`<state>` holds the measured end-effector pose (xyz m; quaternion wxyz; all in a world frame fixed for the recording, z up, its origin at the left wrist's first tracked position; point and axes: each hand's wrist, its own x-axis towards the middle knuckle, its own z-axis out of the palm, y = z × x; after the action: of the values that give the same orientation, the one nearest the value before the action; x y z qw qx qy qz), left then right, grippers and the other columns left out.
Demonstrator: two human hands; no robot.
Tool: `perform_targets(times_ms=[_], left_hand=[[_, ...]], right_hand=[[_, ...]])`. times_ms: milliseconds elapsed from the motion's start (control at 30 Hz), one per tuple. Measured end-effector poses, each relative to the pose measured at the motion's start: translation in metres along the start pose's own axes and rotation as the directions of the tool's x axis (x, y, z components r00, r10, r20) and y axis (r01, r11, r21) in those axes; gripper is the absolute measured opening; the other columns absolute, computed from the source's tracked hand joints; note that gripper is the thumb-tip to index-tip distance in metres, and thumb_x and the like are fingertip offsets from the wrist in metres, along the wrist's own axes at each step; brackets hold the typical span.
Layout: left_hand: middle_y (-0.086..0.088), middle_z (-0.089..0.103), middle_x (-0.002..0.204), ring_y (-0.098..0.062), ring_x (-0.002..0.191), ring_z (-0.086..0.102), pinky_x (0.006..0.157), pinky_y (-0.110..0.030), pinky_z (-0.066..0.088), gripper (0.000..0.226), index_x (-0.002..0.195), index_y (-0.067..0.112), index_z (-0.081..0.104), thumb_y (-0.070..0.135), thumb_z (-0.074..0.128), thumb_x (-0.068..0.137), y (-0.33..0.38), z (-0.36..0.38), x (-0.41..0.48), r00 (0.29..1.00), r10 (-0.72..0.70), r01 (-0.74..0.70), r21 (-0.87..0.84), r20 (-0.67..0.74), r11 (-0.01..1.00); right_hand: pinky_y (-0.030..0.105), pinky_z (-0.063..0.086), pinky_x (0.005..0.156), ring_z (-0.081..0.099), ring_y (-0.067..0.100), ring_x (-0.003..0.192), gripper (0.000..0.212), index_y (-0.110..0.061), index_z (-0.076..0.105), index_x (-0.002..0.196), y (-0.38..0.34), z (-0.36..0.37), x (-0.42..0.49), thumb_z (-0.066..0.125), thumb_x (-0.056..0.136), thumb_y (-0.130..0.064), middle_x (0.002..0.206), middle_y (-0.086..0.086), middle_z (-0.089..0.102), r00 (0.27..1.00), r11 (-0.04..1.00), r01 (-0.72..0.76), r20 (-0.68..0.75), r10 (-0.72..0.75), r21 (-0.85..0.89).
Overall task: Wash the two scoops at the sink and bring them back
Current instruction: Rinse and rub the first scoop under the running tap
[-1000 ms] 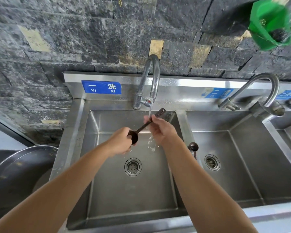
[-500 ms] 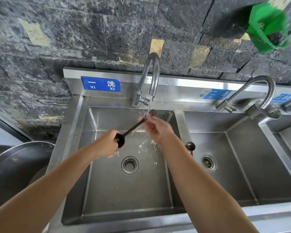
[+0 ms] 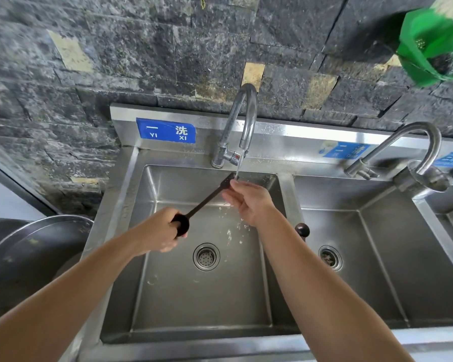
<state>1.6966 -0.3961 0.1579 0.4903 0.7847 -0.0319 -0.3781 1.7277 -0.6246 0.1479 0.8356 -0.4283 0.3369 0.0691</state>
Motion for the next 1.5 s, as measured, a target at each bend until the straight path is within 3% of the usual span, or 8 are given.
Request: perform_targets(times_ms=[100,267,433,733,867,1033,1200,1500], left_hand=[[0.007,0.057,0.039,-0.003,0.032,0.038,0.033,-0.019,0.027,0.014,0.095,-0.006,0.052,-0.002,0.039,0.1,0.012,0.004,0.005,1.0,0.014,-0.014,-0.007,-0.023,1.0],[-0.009,0.063,0.069,-0.008,0.037,0.043,0.035,-0.021,0.03,0.015,0.099,-0.002,0.053,-0.004,0.038,0.099,0.023,0.003,0.015,0.997,0.028,-0.026,0.027,-0.069,0.999],[-0.007,0.057,0.063,-0.012,0.042,0.044,0.037,-0.022,0.031,0.016,0.093,0.002,0.055,-0.002,0.04,0.098,0.034,0.008,0.029,0.991,0.069,-0.058,0.095,-0.117,0.994],[-0.011,0.058,0.078,-0.016,0.049,0.043,0.031,-0.017,0.03,0.02,0.105,0.0,0.045,-0.011,0.033,0.094,0.058,0.029,0.065,0.986,0.101,-0.099,0.02,-0.131,0.995],[-0.012,0.058,0.079,-0.015,0.049,0.044,0.036,-0.02,0.031,0.016,0.101,0.003,0.047,-0.004,0.033,0.098,0.059,0.03,0.076,0.988,0.09,-0.086,0.031,-0.129,0.996],[-0.022,0.057,0.085,-0.013,0.046,0.038,0.038,-0.02,0.029,0.018,0.108,0.0,0.047,-0.005,0.035,0.096,0.065,0.03,0.09,0.987,0.012,-0.045,-0.21,-0.159,0.977],[-0.025,0.06,0.088,-0.015,0.053,0.04,0.041,-0.022,0.038,0.026,0.115,-0.004,0.047,-0.006,0.035,0.092,0.074,0.035,0.096,0.999,-0.022,0.035,-0.861,0.028,0.507],[-0.012,0.05,0.077,-0.015,0.053,0.043,0.04,-0.021,0.04,0.023,0.115,0.002,0.047,0.019,0.048,0.099,0.071,0.058,0.111,0.995,-0.044,0.096,-0.944,0.086,0.315]], right_hand=[[0.03,0.063,0.06,0.078,0.03,0.079,0.028,0.006,0.066,0.104,0.001,0.001,0.003,0.075,0.078,0.008,0.085,0.02,0.078,0.993,0.986,0.097,-0.081,-0.087,0.135],[0.029,0.062,0.063,0.077,0.029,0.08,0.021,0.011,0.068,0.101,0.006,0.007,0.0,0.073,0.084,0.002,0.088,0.022,0.077,0.998,0.997,0.059,0.034,-0.061,0.056],[0.026,0.061,0.059,0.077,0.023,0.068,0.019,0.007,0.068,0.098,0.006,0.007,-0.004,0.074,0.081,0.002,0.085,0.022,0.077,0.995,0.992,-0.001,0.097,0.014,-0.13],[0.028,0.062,0.062,0.077,0.028,0.08,0.026,0.01,0.064,0.107,-0.002,0.003,0.0,0.071,0.083,0.006,0.089,0.022,0.076,0.997,0.995,0.038,0.058,-0.043,0.091],[0.024,0.06,0.064,0.076,0.024,0.077,0.013,0.005,0.066,0.097,-0.01,0.004,-0.001,0.068,0.084,0.007,0.092,0.023,0.075,0.995,0.999,0.043,0.094,-0.04,-0.033],[0.029,0.063,0.06,0.077,0.027,0.075,0.015,0.001,0.061,0.09,-0.024,-0.004,0.001,0.071,0.081,0.008,0.086,0.021,0.077,0.997,0.998,0.047,0.063,-0.05,0.041],[0.029,0.061,0.053,0.077,0.027,0.067,0.018,-0.001,0.062,0.079,-0.036,-0.015,0.007,0.075,0.076,0.011,0.077,0.019,0.077,0.992,0.986,0.076,-0.109,-0.06,0.151],[0.033,0.063,0.06,0.076,0.026,0.066,0.016,0.002,0.063,0.086,-0.037,-0.039,-0.006,0.074,0.078,0.009,0.076,0.019,0.077,0.989,0.985,0.067,-0.141,-0.045,0.157]])
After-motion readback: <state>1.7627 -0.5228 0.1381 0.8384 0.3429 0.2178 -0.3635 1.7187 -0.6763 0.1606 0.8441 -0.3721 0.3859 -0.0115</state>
